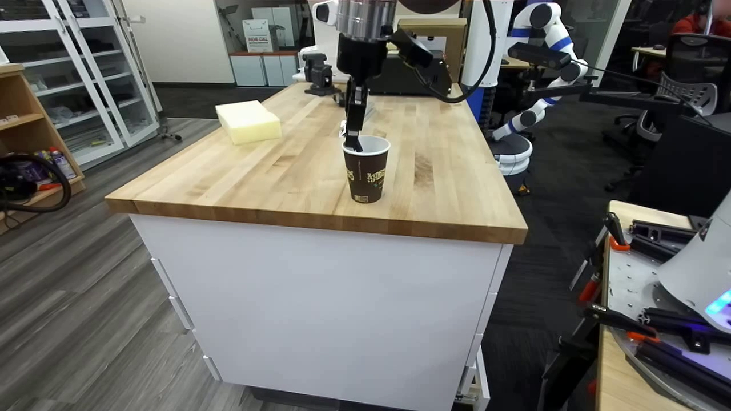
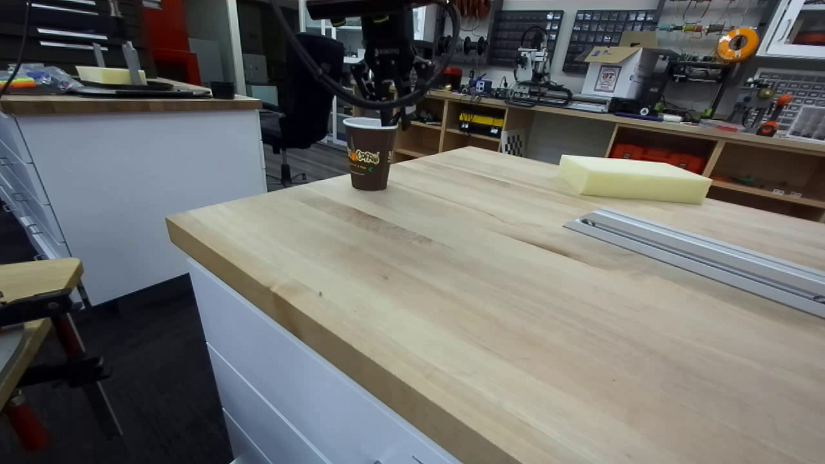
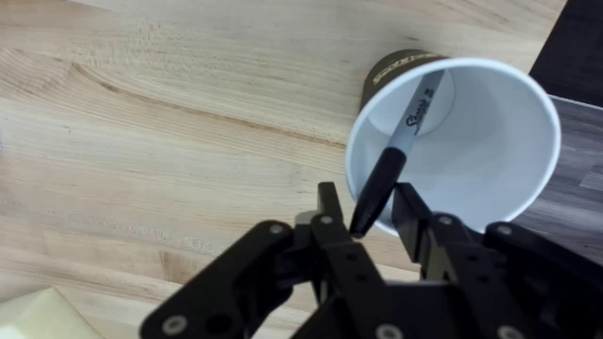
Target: Remove the marker from the cup and place it on the table then put it back
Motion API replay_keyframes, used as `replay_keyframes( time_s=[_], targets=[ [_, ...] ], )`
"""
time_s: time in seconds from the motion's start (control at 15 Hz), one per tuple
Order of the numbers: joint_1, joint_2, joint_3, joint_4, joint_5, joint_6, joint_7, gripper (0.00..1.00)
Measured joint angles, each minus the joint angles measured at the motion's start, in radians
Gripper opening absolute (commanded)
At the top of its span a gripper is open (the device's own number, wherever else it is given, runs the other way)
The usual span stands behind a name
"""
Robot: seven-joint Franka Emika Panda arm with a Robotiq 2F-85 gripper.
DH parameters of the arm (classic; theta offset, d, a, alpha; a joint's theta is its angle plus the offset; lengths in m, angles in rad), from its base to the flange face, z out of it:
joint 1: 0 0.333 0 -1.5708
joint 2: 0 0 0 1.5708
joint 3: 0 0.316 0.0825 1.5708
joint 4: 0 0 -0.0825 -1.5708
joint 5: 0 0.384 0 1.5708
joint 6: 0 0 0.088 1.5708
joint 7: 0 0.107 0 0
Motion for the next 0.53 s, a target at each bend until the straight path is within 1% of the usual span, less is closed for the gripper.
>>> replay_keyframes(
  time_s=[0.07,0.13,0.27,0.33,0.4,0.53],
  targets=[
    [0.0,0.0,0.0,0.002,0.0,0.0,0.0,0.02],
    [0.0,0.0,0.0,0.003,0.0,0.0,0.0,0.01],
    [0.0,0.0,0.0,0.009,0.0,0.0,0.0,0.04],
    [0.0,0.0,0.0,0.013,0.0,0.0,0.0,0.02],
    [0.0,0.0,0.0,0.018,0.001,0.0,0.0,0.03],
    [0.0,0.0,0.0,0.026,0.001,0.0,0.0,0.02]
  ],
)
